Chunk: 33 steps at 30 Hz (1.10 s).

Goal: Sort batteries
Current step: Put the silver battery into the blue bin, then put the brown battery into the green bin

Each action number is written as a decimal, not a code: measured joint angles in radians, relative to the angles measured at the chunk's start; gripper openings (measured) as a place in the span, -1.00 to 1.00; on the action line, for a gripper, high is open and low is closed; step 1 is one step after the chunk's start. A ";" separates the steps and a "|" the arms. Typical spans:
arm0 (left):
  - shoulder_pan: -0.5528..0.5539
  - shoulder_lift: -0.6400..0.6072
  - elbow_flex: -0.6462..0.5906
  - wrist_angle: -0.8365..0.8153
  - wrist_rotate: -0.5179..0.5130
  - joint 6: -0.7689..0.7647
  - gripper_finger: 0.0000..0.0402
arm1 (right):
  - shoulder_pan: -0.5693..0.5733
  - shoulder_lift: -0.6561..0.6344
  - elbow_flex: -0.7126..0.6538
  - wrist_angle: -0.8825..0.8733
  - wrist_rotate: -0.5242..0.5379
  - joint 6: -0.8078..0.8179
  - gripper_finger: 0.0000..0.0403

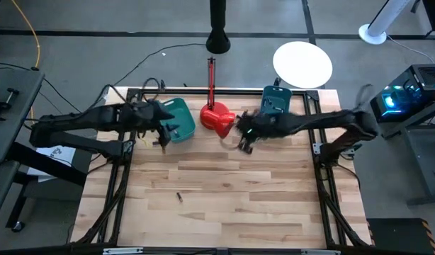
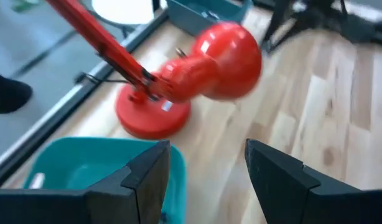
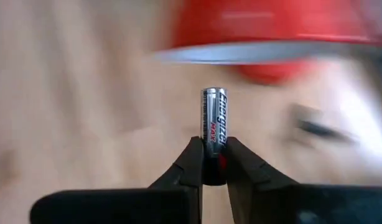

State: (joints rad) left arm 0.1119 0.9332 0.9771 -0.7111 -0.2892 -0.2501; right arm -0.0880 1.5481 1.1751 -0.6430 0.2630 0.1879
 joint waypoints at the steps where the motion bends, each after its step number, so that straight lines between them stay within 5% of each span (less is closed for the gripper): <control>1: 0.009 -0.011 0.000 0.001 -0.009 0.000 -0.01 | -0.025 -0.040 0.000 -0.045 0.055 0.037 -0.88; 7: 0.061 -0.005 0.000 0.061 0.027 -0.027 -0.01 | -0.233 -0.150 0.001 -0.220 0.291 0.224 -0.83; 12: 0.067 0.044 0.000 0.103 0.114 -0.028 -0.01 | -0.439 -0.136 0.001 -0.226 0.228 0.328 -0.78; 17: 0.064 0.059 0.000 0.068 0.144 -0.051 -0.01 | -0.557 -0.114 0.001 -0.223 0.136 0.306 -0.52; 25: 0.068 0.061 0.000 -0.110 0.146 -0.302 -0.01 | -0.574 -0.114 0.001 -0.243 0.041 0.256 -0.01; 30: 0.062 0.115 0.000 -0.425 0.253 -0.618 -0.01 | -0.533 -0.114 0.001 -0.250 -0.014 0.256 0.05; 33: -0.028 0.146 -0.034 -0.459 0.351 -0.714 -0.01 | -0.507 -0.114 0.001 -0.251 -0.015 0.249 0.05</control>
State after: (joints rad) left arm 0.0842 1.0790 0.9436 -1.1699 0.0614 -0.9645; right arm -0.5952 1.4338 1.1759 -0.8940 0.2479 0.4366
